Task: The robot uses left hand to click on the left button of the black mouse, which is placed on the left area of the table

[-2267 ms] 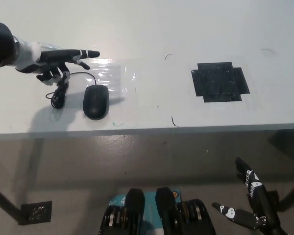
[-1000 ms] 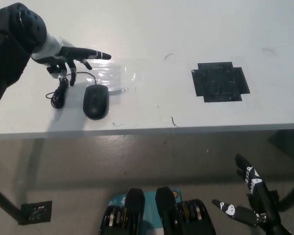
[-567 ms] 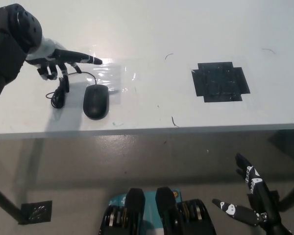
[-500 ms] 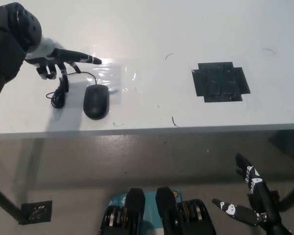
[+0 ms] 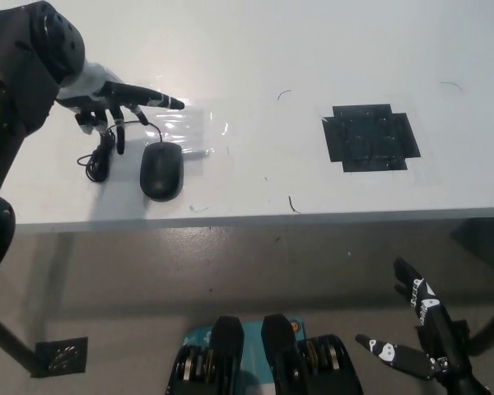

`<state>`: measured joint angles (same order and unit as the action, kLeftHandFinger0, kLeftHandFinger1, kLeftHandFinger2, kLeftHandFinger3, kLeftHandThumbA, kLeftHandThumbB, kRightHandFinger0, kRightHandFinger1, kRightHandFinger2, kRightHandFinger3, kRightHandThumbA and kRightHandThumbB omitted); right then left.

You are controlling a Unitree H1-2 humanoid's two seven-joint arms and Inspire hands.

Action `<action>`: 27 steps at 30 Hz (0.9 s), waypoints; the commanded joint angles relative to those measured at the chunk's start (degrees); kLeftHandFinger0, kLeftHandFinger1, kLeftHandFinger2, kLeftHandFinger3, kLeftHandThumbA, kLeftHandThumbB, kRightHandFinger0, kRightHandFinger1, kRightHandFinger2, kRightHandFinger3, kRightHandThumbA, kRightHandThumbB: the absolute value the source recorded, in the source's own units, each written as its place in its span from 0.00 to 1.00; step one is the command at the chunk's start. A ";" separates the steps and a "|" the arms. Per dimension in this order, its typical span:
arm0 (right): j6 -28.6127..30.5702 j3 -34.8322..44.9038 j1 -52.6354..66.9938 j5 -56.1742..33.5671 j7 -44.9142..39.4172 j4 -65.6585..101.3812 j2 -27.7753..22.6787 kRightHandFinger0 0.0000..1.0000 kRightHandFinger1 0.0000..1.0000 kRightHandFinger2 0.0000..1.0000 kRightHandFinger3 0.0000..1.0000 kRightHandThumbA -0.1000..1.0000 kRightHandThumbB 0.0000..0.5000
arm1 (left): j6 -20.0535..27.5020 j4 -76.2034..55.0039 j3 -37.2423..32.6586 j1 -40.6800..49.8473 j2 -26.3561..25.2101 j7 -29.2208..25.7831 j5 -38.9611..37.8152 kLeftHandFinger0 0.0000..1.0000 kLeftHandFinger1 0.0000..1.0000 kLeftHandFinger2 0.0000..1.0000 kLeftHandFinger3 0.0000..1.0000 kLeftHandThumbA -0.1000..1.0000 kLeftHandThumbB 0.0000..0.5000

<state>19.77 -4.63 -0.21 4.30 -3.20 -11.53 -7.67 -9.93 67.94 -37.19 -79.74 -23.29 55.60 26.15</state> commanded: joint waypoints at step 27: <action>-0.17 0.14 -1.09 0.32 -1.05 2.28 -1.26 0.94 0.98 1.00 1.00 1.00 0.33 | 1.13 0.96 0.72 -1.27 1.15 1.09 1.85 0.00 0.00 0.21 1.00 1.00 0.52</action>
<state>19.59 -4.64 -0.54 4.32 -3.53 -11.19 -8.18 -9.63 69.19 -37.17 -78.83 -21.40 56.37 27.47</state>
